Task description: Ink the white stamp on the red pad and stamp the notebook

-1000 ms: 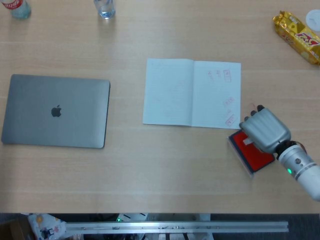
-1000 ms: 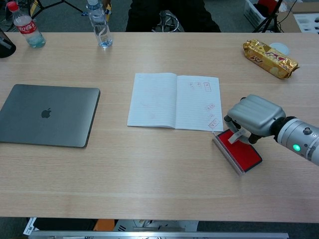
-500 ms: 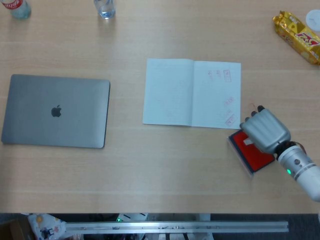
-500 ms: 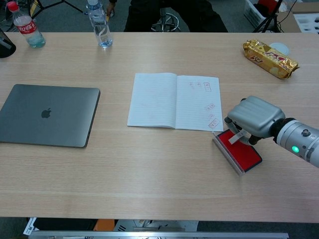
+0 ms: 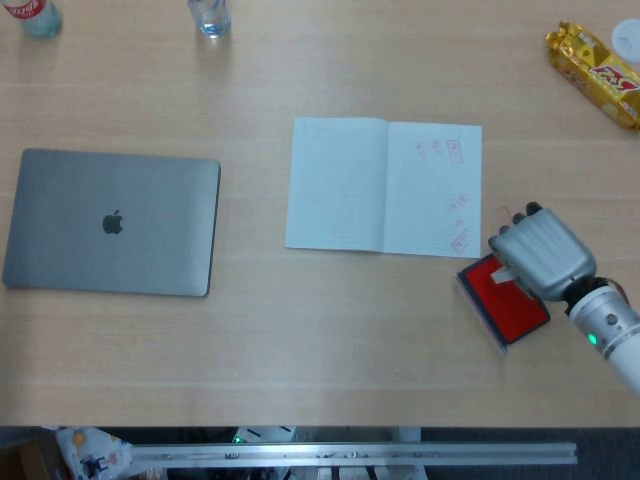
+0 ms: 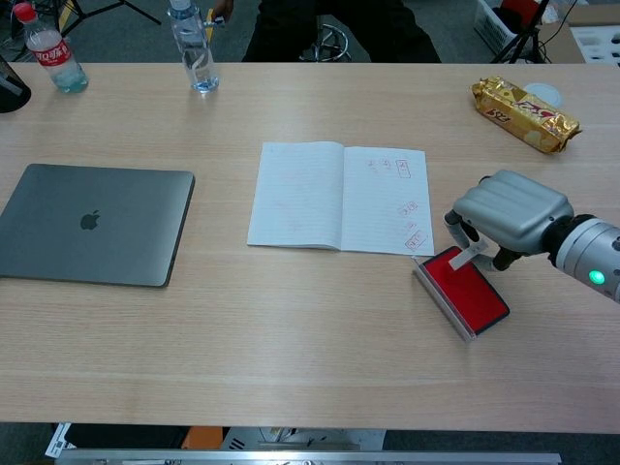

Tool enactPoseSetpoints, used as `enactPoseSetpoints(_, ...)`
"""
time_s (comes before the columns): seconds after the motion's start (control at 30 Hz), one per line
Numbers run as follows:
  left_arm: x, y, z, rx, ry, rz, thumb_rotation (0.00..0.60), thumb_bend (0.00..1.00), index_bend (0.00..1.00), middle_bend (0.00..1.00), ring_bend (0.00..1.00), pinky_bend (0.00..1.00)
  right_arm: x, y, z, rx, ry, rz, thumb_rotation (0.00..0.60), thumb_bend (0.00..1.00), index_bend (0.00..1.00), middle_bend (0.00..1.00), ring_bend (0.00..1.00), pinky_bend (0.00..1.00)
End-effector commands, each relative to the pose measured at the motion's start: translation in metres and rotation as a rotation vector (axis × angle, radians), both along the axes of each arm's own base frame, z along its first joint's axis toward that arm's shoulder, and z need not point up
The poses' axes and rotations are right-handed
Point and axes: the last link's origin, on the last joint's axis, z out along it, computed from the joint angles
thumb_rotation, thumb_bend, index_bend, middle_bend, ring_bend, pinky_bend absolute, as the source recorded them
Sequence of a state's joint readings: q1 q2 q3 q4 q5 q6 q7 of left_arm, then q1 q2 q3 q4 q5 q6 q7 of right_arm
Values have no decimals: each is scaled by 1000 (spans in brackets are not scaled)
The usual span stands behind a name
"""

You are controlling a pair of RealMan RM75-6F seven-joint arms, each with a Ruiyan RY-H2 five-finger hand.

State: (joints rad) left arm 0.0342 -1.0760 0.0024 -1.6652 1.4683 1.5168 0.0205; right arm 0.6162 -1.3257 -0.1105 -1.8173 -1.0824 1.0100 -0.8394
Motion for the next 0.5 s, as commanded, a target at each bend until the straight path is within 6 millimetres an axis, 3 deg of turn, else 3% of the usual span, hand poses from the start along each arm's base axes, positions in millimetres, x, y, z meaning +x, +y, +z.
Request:
enactPoseSetpoints(0.03,1,0,0,0,-2,-4,600,323,0,0,0,0,10,-10,14,-36,-34,-3,600,456,739,569,442,325)
enactPoseSetpoints(0.3,5,0,3,8,-3,-11,600,324,0,0,0,0,38,-36,17,-55,-72,-3,600,456,744,576,449,325)
enactPoseSetpoints(0.5,4,-2,4,7,-2,-8,600,324,0,0,0,0,59,-52,-3,-31,-68,-9,600,456,747,578,449,325)
